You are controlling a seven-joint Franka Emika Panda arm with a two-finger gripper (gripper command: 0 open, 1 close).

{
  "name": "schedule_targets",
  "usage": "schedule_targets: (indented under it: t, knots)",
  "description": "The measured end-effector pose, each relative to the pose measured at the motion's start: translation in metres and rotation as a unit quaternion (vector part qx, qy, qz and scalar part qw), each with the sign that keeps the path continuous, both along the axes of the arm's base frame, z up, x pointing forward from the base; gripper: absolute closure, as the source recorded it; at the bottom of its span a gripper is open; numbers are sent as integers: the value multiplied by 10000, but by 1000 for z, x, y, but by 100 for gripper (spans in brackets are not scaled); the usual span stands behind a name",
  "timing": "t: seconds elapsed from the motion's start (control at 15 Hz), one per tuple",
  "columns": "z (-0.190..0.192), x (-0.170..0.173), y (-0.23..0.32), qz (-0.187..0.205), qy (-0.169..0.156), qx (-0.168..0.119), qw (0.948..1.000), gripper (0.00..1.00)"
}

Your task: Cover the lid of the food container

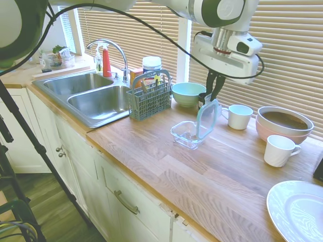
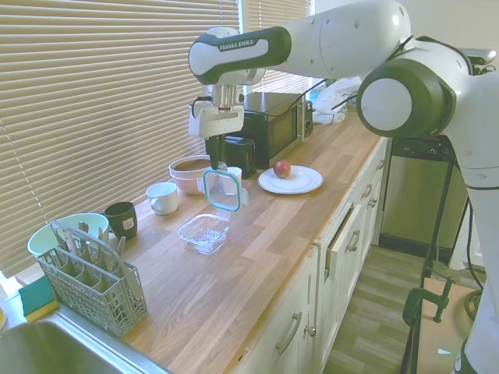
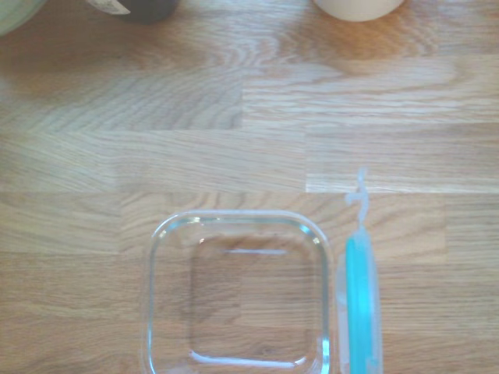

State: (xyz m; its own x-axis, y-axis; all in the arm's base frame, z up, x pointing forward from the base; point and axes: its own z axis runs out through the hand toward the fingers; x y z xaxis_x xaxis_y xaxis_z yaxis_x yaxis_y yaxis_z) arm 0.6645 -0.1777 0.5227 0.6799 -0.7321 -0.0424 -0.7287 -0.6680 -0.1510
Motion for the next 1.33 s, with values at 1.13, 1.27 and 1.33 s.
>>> schedule_targets:
  t: [1.13, 1.27, 1.33]
  knots:
    - [-70, 20, 120, 285, 362, -567, 9973, 100]
    - [-79, 20, 131, 325, 386, -637, 9967, 100]
    - [-83, 20, 136, 336, 386, -675, 9964, 100]
